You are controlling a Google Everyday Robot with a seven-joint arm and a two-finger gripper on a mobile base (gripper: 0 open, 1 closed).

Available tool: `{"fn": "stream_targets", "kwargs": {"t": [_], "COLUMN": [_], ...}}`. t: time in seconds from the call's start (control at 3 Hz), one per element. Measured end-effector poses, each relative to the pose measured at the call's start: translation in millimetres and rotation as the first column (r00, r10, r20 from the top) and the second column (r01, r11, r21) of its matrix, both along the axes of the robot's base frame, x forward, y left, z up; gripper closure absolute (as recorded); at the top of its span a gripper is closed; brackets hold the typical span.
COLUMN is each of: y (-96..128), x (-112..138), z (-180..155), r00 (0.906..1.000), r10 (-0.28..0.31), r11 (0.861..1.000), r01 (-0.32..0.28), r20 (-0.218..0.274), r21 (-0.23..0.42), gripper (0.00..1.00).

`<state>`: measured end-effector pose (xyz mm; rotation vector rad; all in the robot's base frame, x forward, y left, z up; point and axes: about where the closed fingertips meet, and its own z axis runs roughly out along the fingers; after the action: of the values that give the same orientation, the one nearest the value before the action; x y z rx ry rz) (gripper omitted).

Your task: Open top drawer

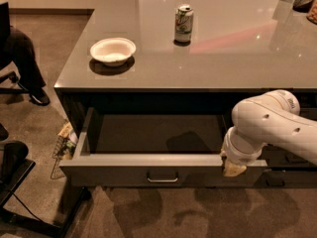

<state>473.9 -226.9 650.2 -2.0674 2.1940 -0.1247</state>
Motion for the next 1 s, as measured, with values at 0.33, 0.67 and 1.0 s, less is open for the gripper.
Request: {"fn": "stream_targets", "kwargs": {"t": [0.33,0.67,1.0], "y": [1.6,1.5,1.3], "x": [-24.1,-24.3,-24.7], "z": [-4.7,-4.4,-3.9], "r00": [0.9992,0.9992,0.9992], "r10": [-0.032,-0.032,-0.032], "r11": [0.999,0.999,0.999], "r01": [0.033,0.033,0.032], "r20": [-0.024,-0.024,-0.023], "r21": [0.019,0.019,0.018], "gripper": [1.0,0.97,0.75]}}
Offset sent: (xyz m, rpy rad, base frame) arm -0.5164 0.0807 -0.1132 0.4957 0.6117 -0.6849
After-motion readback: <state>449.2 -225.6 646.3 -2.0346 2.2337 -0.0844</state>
